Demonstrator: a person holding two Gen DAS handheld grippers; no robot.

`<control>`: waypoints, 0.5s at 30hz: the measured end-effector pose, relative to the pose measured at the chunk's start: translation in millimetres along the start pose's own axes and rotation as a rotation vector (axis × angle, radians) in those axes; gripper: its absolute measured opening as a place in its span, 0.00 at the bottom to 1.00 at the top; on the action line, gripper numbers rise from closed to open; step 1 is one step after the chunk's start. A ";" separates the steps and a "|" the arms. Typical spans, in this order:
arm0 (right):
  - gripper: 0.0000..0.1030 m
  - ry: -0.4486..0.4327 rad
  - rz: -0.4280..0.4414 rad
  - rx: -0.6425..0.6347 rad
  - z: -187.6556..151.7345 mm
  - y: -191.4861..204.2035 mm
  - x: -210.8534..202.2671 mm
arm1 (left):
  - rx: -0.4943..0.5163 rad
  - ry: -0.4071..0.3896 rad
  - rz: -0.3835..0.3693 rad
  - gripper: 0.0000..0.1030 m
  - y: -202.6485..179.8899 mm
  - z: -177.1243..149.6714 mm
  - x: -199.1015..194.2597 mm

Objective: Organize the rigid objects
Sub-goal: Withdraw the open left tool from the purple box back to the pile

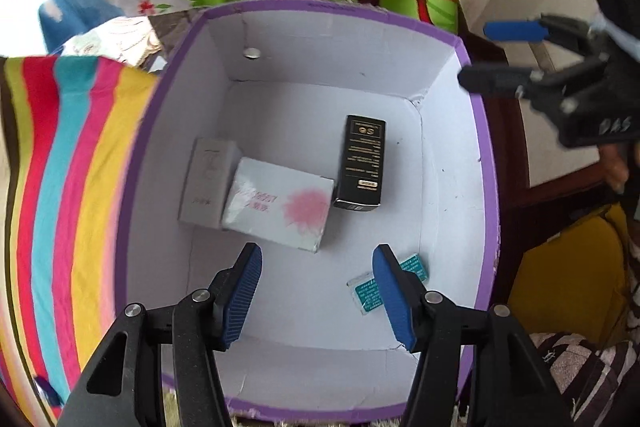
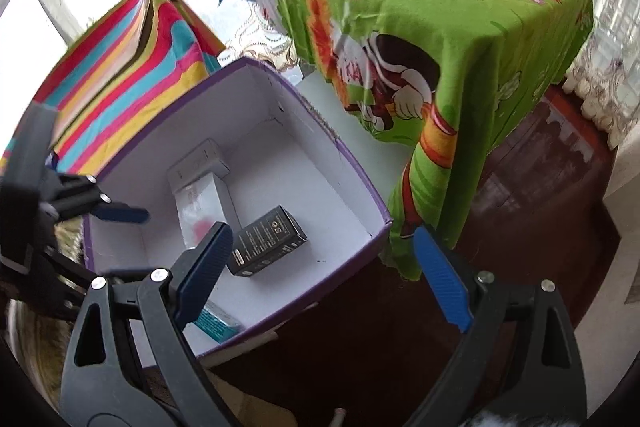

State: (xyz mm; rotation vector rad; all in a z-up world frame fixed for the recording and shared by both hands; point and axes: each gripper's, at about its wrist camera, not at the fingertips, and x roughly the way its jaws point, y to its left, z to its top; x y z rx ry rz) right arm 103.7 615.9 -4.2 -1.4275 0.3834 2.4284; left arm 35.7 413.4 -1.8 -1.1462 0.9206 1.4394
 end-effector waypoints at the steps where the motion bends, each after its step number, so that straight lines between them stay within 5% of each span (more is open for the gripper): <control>1: 0.91 0.021 0.004 -0.028 0.7 7.8 5.1 | -0.049 -0.031 -0.002 0.57 9.5 -1.0 -14.6; 8: 0.91 0.198 0.114 -0.230 -5.0 60.6 52.4 | -0.388 -0.310 -0.026 0.57 64.7 -79.3 -75.7; 15: 0.91 0.429 0.079 -0.531 -9.9 90.8 102.6 | -0.588 -0.484 -0.016 0.57 77.5 -181.6 -112.6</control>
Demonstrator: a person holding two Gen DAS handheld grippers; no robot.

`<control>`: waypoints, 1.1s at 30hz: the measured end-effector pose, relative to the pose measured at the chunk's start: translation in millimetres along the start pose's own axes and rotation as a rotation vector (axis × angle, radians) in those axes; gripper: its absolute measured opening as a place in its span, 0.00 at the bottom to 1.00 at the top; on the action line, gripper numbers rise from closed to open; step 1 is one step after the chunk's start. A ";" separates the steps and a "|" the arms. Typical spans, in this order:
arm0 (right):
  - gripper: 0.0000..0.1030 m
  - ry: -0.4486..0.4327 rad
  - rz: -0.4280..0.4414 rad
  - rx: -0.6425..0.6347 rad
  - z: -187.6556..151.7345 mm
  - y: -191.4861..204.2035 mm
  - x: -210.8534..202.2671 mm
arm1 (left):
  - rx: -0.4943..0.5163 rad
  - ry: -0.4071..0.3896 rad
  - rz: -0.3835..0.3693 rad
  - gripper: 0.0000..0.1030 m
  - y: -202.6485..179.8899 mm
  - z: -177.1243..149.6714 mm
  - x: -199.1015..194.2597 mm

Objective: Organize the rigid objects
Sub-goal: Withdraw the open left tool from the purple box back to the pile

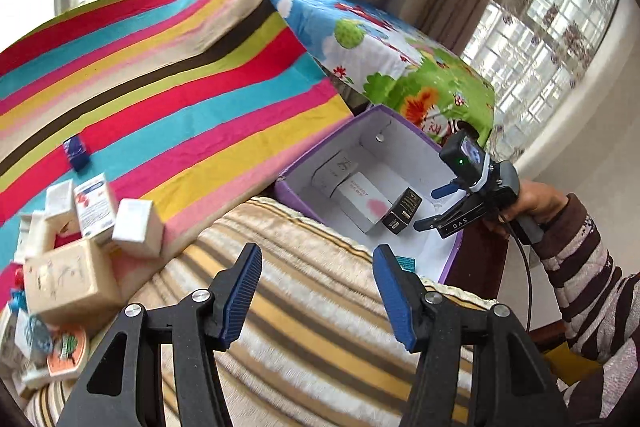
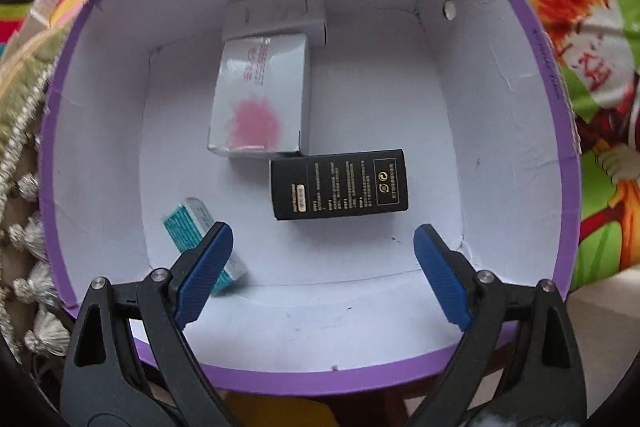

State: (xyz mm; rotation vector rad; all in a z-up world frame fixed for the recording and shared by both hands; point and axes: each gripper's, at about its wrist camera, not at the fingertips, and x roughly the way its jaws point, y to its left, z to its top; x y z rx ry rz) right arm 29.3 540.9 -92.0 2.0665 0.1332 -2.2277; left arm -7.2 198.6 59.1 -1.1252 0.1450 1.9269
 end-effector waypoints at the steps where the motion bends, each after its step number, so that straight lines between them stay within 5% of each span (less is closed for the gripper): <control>1: 0.91 0.027 0.025 -0.018 3.7 -1.4 5.1 | -0.027 -0.019 0.005 0.57 6.9 -5.2 -7.3; 8: 0.91 0.144 0.090 -0.042 19.0 -5.0 24.8 | -0.100 -0.093 0.041 0.57 32.8 -24.9 -33.9; 10: 0.99 0.166 0.083 -0.075 19.4 4.3 29.5 | -0.126 -0.101 0.050 0.57 40.8 -28.9 -38.0; 18: 0.99 0.132 0.124 -0.035 9.2 18.0 26.7 | -0.199 -0.114 0.058 0.57 56.7 -57.5 -52.9; 29: 0.99 -0.114 0.022 0.075 -20.2 40.8 -50.1 | -0.294 -0.200 0.097 0.57 83.1 -105.2 -102.9; 33: 0.99 -0.214 -0.005 0.013 -4.4 76.7 -88.9 | -0.352 -0.244 0.147 0.57 106.7 -113.4 -124.1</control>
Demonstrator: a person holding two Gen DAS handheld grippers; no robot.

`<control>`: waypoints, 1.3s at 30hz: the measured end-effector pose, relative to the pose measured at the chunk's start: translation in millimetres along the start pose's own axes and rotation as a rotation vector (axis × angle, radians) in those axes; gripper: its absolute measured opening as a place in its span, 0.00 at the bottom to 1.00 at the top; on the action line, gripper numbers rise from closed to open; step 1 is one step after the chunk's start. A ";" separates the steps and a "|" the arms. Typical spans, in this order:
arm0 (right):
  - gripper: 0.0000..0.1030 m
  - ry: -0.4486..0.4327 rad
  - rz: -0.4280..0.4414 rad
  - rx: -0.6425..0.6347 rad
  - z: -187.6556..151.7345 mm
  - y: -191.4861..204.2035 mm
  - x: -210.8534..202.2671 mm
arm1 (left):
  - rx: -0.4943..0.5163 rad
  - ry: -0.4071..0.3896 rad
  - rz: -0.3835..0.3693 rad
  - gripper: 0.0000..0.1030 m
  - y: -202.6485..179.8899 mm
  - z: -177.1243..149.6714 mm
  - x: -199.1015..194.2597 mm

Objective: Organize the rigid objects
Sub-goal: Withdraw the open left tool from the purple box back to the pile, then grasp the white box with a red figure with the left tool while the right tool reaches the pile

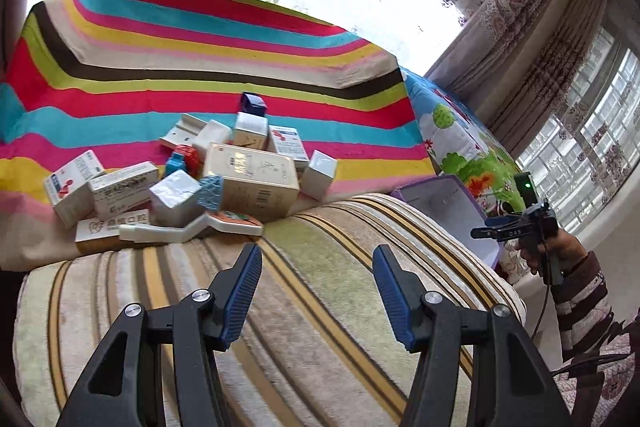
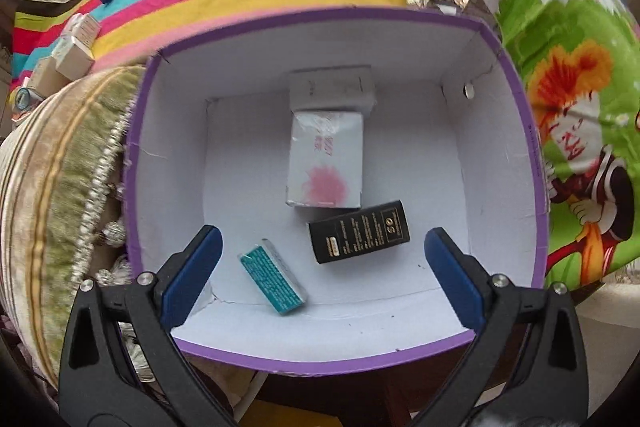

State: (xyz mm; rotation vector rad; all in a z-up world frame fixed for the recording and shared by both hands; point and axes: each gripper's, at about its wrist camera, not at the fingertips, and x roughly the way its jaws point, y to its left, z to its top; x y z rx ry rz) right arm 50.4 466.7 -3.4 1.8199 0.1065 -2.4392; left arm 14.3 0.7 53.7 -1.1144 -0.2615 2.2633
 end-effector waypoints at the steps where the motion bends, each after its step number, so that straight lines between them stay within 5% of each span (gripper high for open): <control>1: 0.99 -0.031 0.001 -0.021 13.0 9.0 -7.7 | -0.016 -0.009 0.014 0.57 7.4 1.7 -3.7; 8: 0.99 -0.160 0.097 -0.183 83.2 107.6 -25.4 | -0.111 -0.048 0.113 0.57 52.6 7.0 -24.1; 18: 0.99 -0.187 0.214 -0.440 121.0 250.3 -20.5 | -0.203 -0.065 0.174 0.57 87.4 26.2 -27.8; 21: 0.99 -0.177 0.239 -0.436 133.2 276.1 -11.0 | -0.232 -0.030 0.272 0.58 103.7 32.7 -20.1; 29: 0.99 -0.179 0.271 -0.448 158.3 341.2 -0.9 | -0.545 -0.003 0.384 0.75 166.9 57.9 0.8; 35: 0.96 -0.209 0.236 -0.535 171.7 386.4 7.5 | -0.594 0.038 0.530 0.81 184.9 72.1 28.9; 39: 0.82 -0.157 0.255 -0.519 177.2 408.2 23.3 | -0.605 0.096 0.580 0.81 195.2 67.2 47.6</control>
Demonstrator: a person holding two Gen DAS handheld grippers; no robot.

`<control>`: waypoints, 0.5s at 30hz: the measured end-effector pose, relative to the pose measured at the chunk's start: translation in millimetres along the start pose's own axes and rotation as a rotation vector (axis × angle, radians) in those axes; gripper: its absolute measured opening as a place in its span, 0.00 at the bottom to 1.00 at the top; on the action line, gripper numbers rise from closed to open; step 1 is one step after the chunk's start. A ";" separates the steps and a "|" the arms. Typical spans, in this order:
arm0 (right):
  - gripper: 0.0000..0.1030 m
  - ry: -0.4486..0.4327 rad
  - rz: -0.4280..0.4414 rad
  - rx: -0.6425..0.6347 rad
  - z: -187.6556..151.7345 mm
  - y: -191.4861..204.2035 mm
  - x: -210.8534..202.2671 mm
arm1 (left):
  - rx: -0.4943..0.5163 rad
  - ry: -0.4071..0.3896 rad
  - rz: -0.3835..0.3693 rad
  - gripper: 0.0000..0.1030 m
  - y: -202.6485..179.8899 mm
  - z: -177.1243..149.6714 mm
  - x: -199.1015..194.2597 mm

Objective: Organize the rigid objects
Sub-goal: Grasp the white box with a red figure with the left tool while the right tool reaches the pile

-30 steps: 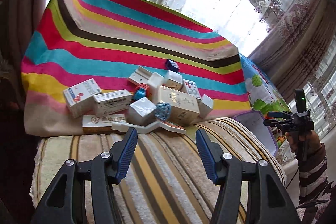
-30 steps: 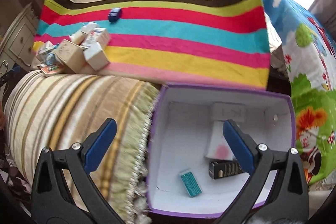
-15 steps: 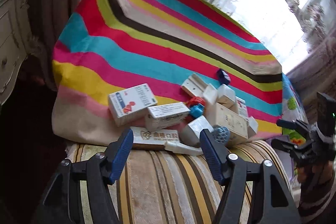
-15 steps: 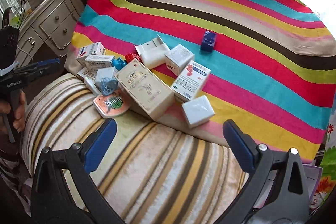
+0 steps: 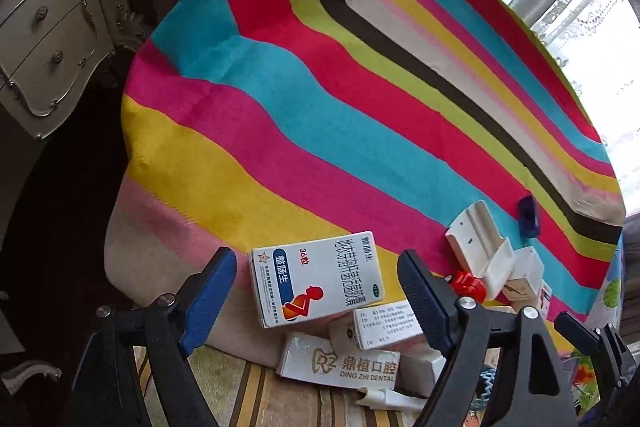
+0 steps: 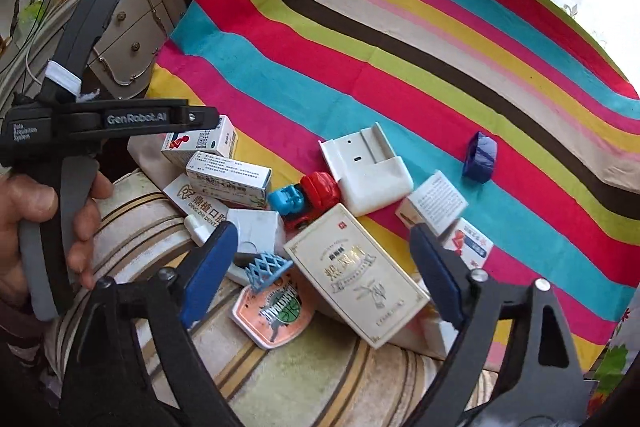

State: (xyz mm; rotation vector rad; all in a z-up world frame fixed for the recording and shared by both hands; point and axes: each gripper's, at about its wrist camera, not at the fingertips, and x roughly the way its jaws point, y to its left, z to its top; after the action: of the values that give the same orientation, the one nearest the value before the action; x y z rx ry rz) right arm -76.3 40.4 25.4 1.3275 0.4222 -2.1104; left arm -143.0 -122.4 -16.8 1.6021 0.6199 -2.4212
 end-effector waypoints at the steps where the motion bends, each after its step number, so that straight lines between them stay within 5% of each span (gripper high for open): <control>1: 0.81 0.013 0.014 0.020 2.4 2.0 6.0 | 0.007 0.011 -0.002 0.81 -0.7 -1.3 4.1; 9: 0.74 0.092 0.076 0.236 23.3 -4.8 29.3 | 0.073 0.006 -0.024 0.75 -2.0 -8.8 11.8; 15: 0.69 0.120 0.088 0.306 24.9 -9.7 40.5 | 0.012 -0.041 -0.073 0.74 11.6 -11.2 2.0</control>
State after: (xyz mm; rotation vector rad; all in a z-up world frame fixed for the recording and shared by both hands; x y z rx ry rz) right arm -112.7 21.0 0.0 1.6191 0.0861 -2.0877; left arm -130.2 -127.8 -25.2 1.5563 0.6693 -2.5078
